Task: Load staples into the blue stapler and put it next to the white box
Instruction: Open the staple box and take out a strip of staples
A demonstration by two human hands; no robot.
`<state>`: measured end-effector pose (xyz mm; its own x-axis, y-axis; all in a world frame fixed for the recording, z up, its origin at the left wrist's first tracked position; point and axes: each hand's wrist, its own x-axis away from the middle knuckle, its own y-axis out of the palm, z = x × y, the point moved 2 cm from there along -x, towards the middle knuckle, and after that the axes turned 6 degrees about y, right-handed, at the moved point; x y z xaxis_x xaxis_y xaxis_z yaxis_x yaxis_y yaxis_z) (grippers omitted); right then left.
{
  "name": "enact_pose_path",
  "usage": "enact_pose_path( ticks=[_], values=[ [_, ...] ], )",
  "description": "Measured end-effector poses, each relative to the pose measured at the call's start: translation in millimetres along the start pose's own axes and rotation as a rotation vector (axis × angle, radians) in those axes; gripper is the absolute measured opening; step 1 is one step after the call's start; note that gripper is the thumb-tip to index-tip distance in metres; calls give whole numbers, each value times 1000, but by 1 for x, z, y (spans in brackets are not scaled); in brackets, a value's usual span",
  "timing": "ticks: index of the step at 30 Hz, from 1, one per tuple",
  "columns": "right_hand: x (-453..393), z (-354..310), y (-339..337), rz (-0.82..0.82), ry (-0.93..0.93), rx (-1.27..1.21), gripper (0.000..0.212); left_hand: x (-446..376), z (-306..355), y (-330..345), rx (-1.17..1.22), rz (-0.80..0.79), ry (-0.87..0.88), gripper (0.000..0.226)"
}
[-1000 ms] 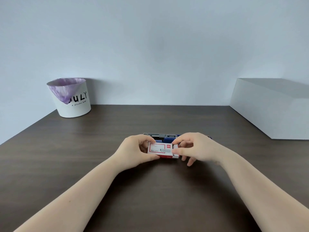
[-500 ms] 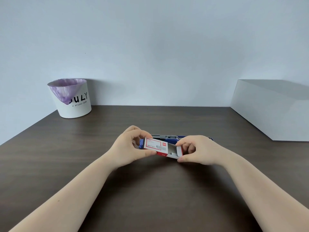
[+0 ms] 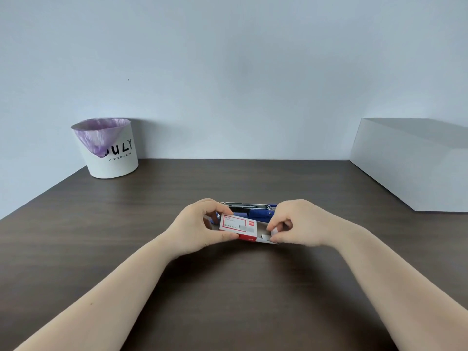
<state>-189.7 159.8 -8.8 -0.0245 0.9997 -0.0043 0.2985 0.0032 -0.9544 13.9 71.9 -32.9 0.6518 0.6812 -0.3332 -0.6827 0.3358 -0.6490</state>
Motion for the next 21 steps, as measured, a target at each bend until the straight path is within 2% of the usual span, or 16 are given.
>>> enact_pose_path(
  ticks=[3, 5, 7, 10, 14, 21],
  values=[
    [-5, -5, 3, -19, -49, 130, 15, -1, -1, 1, -2, -8, 0, 36],
    [-6, -6, 7, -6, -61, 129, 14, 0, -2, 1, 2, -13, -5, 35],
    [-6, -4, 8, 37, -56, 46, 10, 0, -3, 1, -15, -32, -21, 34],
    [-2, -1, 6, 165, 1, -222, 3, 0, -6, 2, -36, -54, -38, 37],
    [1, 3, 0, 303, 107, -395, 9, 0, -9, 2, -50, -67, -48, 40],
    [9, 22, -10, 218, 287, -532, 4, 0, -5, 2, -90, -90, -42, 35]
  ],
)
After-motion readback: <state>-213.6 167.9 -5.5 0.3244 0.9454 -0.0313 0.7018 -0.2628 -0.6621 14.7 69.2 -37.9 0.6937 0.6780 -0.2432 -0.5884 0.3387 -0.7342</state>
